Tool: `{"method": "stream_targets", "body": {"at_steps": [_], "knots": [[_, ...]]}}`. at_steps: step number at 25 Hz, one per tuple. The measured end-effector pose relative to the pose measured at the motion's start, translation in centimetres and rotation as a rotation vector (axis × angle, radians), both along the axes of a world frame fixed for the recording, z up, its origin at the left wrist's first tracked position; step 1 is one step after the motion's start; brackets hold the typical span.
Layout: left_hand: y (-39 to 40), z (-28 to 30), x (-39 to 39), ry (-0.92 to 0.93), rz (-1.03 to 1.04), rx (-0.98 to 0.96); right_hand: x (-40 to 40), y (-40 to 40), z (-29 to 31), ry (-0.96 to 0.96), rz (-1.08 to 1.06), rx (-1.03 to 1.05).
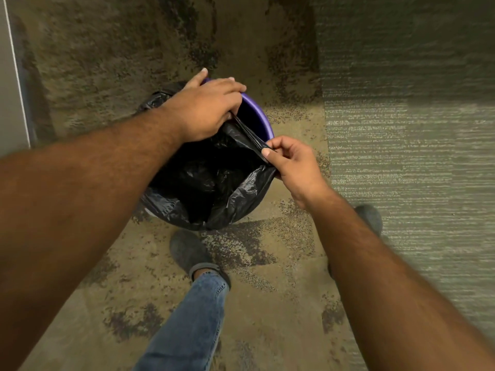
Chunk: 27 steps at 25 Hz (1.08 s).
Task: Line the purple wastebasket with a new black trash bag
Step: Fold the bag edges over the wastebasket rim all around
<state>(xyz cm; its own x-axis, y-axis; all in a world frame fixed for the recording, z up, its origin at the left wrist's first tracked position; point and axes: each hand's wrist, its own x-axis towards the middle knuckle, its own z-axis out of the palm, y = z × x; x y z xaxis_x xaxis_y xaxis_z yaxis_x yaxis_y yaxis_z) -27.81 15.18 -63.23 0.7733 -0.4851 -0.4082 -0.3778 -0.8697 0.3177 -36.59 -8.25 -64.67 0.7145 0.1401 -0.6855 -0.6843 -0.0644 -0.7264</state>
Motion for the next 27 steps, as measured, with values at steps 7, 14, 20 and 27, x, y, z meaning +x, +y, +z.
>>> {"method": "stream_targets", "body": {"at_steps": [7, 14, 20, 27], "knots": [[0.6, 1.7, -1.7, -0.094, 0.062, -0.008, 0.5, 1.0, -1.3, -0.083, -0.024, -0.299], [1.6, 1.1, -3.1, 0.138, 0.665, -0.083, 0.7, 2.8, -1.5, -0.320, 0.129, -0.491], [5.4, 1.5, -2.4, 0.741, 0.596, 0.017, -0.1, 4.9, -0.5, -0.452, 0.403, -0.438], [8.4, 1.2, -7.5, 0.541, 0.429, -0.035, -0.6, 8.6, 0.2, -0.615, 0.564, -0.540]]}}
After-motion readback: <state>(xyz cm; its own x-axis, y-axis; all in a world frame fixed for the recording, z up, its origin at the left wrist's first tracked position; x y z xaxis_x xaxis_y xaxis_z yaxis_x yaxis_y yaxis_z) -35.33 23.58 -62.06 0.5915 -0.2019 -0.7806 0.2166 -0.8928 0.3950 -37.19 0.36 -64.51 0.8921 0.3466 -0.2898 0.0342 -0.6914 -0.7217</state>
